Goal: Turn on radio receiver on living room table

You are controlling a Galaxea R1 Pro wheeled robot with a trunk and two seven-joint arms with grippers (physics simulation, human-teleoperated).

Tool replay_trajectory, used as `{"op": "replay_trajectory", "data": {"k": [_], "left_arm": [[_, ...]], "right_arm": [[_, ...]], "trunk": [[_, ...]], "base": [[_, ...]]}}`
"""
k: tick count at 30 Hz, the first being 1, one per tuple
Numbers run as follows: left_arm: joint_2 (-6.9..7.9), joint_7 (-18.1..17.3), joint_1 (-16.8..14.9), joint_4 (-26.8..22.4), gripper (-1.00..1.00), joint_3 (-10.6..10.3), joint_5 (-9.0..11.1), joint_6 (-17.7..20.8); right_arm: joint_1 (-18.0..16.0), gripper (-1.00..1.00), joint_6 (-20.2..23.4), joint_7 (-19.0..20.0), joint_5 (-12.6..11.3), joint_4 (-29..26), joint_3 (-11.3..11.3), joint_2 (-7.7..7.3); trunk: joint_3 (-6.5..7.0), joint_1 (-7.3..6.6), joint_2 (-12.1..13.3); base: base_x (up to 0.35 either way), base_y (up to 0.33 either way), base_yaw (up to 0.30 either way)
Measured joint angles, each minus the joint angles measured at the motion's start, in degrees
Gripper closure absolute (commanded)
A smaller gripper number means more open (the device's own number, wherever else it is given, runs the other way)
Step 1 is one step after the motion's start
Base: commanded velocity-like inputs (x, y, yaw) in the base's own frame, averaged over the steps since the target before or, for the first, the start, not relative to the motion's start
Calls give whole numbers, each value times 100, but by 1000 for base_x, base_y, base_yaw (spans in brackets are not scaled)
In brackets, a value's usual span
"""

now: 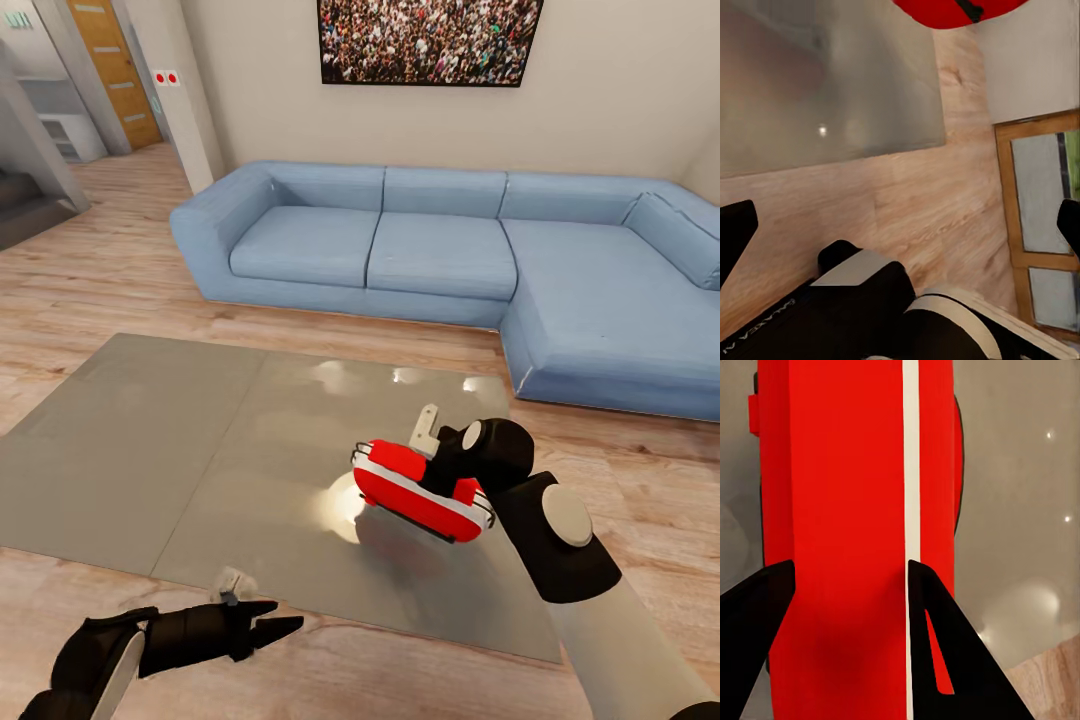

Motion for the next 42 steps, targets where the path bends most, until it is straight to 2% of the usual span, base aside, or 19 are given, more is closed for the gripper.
{"op": "replay_trajectory", "data": {"k": [5, 8, 12, 13, 15, 17, 21, 22, 23, 24, 25, 27, 29, 33, 36, 37, 38, 41, 42], "left_arm": [[-253, -7, -584, -1, -100, 0, -4, 603], [-292, -16, -757, -1, -100, -1, -6, 761], [-307, -20, -831, -1, -100, 0, -9, 823], [-309, -21, -841, -1, -100, -4, -10, 831], [-310, -21, -846, -1, -100, -3, -10, 836], [-310, -21, -849, -1, -100, -4, -11, 837], [-311, -21, -850, -1, -100, -3, -10, 839], [-311, -24, -851, -1, -100, -3, -10, 839], [-311, -26, -851, -1, -100, -2, -11, 839], [-310, -27, -850, -1, -100, -1, -10, 839], [-311, -28, -850, -1, -100, -1, -10, 839], [-311, -29, -851, -1, -100, -1, -10, 839], [-311, -30, -851, -1, -100, -1, -10, 839], [-305, -35, -862, -1, -100, -2, -10, 839], [-301, -37, -871, -1, -100, -2, -10, 839], [-298, -38, -873, -2, -100, -1, -10, 840], [-295, -38, -879, -3, -100, 0, -10, 840], [-294, -38, -883, -1, -100, -1, -10, 839], [-294, -38, -889, -2, -100, 0, -10, 843]], "right_arm": [[0, 100, -5, -40, 1, 0, 0, 22], [-1, 100, -12, -136, 6, -11, 0, 45], [-1, 100, -32, -581, 28, -16, -2, 63], [0, 100, 39, -913, -32, -16, 2, 73], [-3, 100, -59, -1626, 103, -19, -5, 81], [1, 100, 94, -2087, -53, -16, 2, 87], [-1, 100, 114, -3131, 29, -22, -5, 99], [3, 100, 387, -3762, -158, -13, -1, 127], [2, 100, 403, -4452, -127, -15, 5, 135], [-3, 100, 287, -4842, 216, -27, 7, 137], [10, 100, 355, -5466, 110, -24, 25, 143], [60, 100, 374, -6262, -11, -19, 47, 152], [125, 100, 363, -6717, -41, -18, 101, 156], [478, 100, 238, -8000, -133, -15, 463, 142], [746, 100, -21, -8697, -127, -15, 593, 134], [920, 100, -204, -9049, -148, -14, 632, 131], [1389, 100, -687, -9812, -63, -14, 655, 125], [1681, 100, -1020, -10204, -184, -3, 706, 113], [1841, 100, -1128, -10386, -105, -7, 717, 103]], "trunk": [[0, 0, 0], [0, 0, 0], [0, 0, 0], [0, 0, 0], [1, 0, 0], [0, 0, 0], [0, 0, 0], [-1, 0, 0], [-1, 0, 0], [1, -1, 0], [0, 0, 0], [0, 0, 0], [0, 0, 0], [0, 0, 0], [0, 0, 0], [-1, 0, 0], [-1, -1, 0], [-1, 0, 0], [-1, 0, 0]], "base": [[0, 0, 0], [0, 0, 0], [0, 0, 0], [0, 0, 0], [0, 0, 0], [0, 0, 0], [0, 0, 0], [0, 0, 0], [0, 0, 0], [0, 0, 0], [0, 0, 0], [0, 0, 0], [0, 0, 0], [0, 0, 0], [0, 0, 0], [0, 0, 0], [0, 0, 0], [0, 0, 0], [0, 0, 0]]}}
